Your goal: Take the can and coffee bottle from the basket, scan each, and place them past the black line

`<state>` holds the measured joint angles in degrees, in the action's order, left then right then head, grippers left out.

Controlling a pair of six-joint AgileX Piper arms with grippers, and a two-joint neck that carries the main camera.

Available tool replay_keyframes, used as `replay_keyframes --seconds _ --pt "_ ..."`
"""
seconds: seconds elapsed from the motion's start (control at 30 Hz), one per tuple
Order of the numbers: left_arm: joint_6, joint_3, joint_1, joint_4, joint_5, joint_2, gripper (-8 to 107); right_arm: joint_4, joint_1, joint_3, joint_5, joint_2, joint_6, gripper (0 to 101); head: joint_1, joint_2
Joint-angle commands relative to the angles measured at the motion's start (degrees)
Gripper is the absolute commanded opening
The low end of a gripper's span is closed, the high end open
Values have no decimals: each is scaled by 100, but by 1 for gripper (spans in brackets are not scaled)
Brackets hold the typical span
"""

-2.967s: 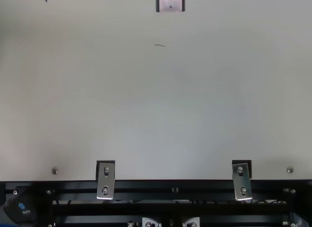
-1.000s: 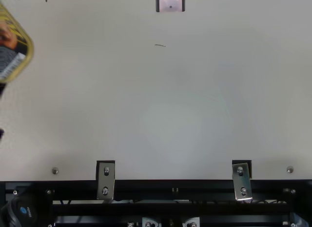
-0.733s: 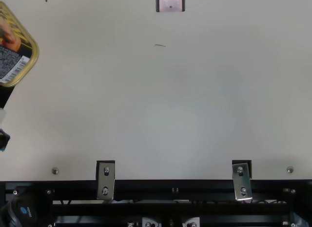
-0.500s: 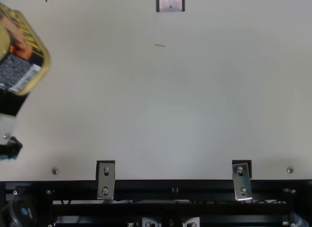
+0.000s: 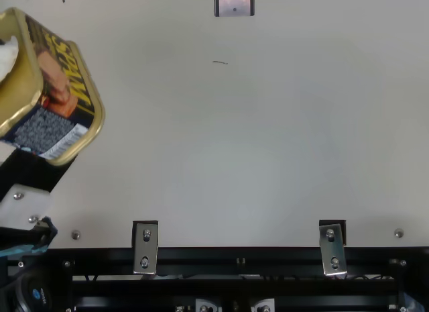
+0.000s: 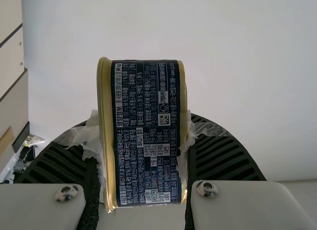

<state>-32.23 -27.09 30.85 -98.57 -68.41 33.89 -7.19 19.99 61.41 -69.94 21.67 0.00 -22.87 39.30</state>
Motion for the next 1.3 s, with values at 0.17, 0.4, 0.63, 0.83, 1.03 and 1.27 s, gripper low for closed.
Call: replay_keyframes --seconds 0.17,0.4,0.63,0.83,1.03,1.27 --pt "-1 0 -10 0 -2 0 10 0 0 0 0 0 0 101 -212 107" --pt "67 20 -26 -32 -7 39 10 0 0 0 0 0 0 101 -212 107" --pt "34 -114 -211 -111 -5 39 10 0 0 0 0 0 0 101 -212 107" --pt "-87 -368 -545 -141 196 31 10 0 0 0 0 0 0 101 -212 107" --pt "-104 -449 -759 -127 370 26 10 0 0 0 0 0 0 101 -212 107" --pt "-104 -448 -759 -124 370 26 10 0 0 0 0 0 0 101 -212 107"
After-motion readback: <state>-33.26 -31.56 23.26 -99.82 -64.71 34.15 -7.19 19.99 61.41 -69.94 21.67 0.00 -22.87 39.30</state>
